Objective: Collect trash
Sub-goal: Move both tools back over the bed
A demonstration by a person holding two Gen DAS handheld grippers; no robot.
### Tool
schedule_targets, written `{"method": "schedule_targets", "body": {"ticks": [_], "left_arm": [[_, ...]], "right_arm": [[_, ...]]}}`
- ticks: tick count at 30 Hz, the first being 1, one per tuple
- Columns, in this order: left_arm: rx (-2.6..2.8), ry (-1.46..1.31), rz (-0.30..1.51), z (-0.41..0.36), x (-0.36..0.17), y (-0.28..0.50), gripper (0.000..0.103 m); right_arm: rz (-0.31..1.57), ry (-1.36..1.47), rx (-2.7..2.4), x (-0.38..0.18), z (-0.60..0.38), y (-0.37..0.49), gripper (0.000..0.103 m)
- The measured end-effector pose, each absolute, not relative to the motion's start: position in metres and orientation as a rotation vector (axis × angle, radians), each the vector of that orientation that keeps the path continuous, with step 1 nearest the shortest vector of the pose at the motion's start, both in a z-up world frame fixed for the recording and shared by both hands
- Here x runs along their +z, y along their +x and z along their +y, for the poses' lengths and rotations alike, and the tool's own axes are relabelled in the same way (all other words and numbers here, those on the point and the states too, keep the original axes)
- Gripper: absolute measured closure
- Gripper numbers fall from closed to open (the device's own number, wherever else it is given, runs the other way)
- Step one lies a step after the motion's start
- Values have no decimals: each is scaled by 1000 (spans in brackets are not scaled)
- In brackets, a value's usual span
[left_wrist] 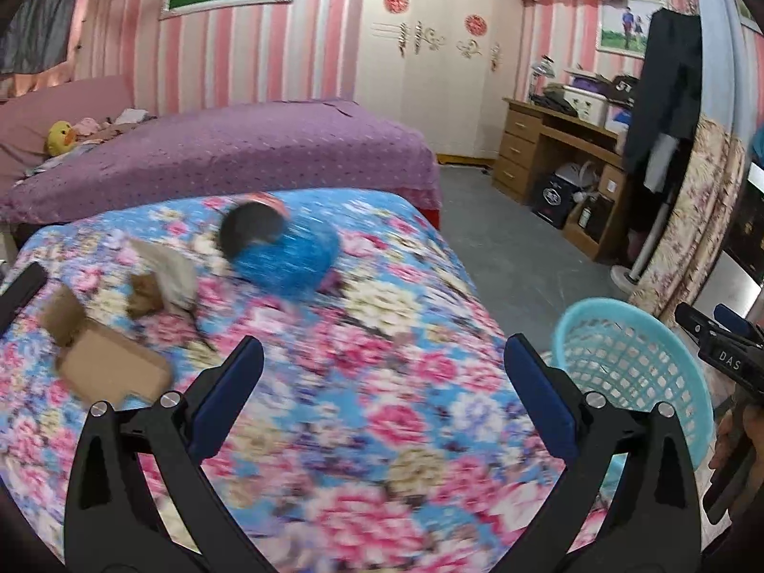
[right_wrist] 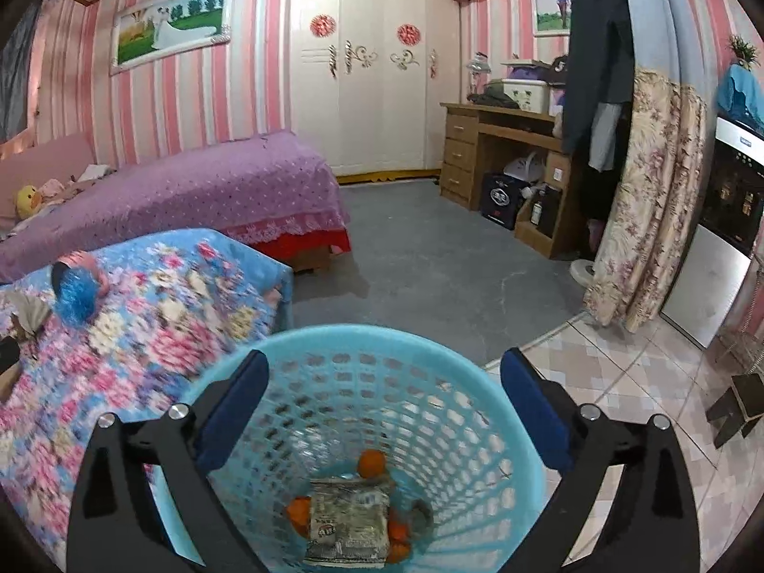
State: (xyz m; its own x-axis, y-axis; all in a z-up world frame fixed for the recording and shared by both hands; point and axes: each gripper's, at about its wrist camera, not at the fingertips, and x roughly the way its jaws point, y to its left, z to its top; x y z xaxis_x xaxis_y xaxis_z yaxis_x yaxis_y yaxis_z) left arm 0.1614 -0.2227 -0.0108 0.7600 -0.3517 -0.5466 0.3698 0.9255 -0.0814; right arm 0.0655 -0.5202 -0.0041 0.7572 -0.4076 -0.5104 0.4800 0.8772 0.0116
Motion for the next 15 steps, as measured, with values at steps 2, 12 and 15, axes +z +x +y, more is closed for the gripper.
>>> {"method": "schedule_targets", "body": {"ticks": [2, 12, 15], "left_arm": [[-371, 40, 577, -205, -4, 165, 6], [-200, 64, 559, -98, 16, 198, 5], [-135, 55, 563, -62, 8, 208, 5]], "right_arm": [[513, 147, -462, 0, -506, 74, 7], [517, 92, -342, 6, -419, 126, 7], [520, 88, -309, 4, -396, 139, 7]]}}
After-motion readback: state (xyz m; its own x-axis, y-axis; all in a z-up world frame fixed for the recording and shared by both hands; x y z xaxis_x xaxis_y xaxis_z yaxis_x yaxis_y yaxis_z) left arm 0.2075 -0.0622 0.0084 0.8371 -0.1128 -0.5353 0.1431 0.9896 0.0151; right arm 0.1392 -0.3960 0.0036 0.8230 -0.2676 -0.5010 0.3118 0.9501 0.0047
